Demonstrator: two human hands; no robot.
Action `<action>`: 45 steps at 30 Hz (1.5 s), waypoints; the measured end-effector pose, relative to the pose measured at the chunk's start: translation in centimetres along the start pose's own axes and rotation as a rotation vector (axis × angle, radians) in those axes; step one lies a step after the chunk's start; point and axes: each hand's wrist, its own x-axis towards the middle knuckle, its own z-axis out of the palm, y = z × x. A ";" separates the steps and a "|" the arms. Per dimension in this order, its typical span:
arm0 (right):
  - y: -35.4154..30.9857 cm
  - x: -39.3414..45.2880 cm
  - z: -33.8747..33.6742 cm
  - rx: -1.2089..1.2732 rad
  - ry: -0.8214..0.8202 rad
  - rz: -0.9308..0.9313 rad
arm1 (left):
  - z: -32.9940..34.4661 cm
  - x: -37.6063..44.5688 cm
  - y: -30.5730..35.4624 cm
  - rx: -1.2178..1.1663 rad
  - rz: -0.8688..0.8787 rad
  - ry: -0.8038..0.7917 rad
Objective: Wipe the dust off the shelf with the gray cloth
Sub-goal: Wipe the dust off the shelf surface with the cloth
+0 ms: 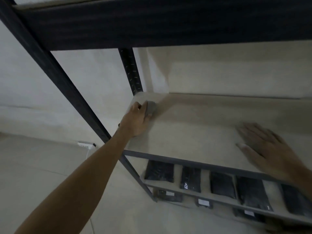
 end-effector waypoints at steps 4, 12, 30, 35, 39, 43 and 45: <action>-1.3 -0.1 -0.2 0.007 -0.018 0.040 | 0.3 -1.3 1.9 -0.079 0.217 -0.081; -1.3 -0.2 0.2 0.032 0.006 0.064 | -0.5 3.4 -0.7 -0.043 -0.162 0.062; -1.4 0.0 0.1 0.028 0.049 0.063 | -0.3 5.2 0.6 -0.070 -0.045 0.048; -1.2 0.0 0.2 0.019 0.057 0.062 | 1.1 3.5 2.0 -0.034 0.107 0.031; -1.4 -0.1 0.2 0.014 0.069 0.059 | 2.0 -1.9 5.2 -0.062 0.408 -0.040; -1.5 -0.1 0.0 0.020 0.064 0.061 | 0.6 -1.6 5.5 -0.188 0.482 -0.104; -1.4 0.0 0.2 0.017 0.064 0.058 | -0.4 1.0 4.3 -0.168 0.351 -0.010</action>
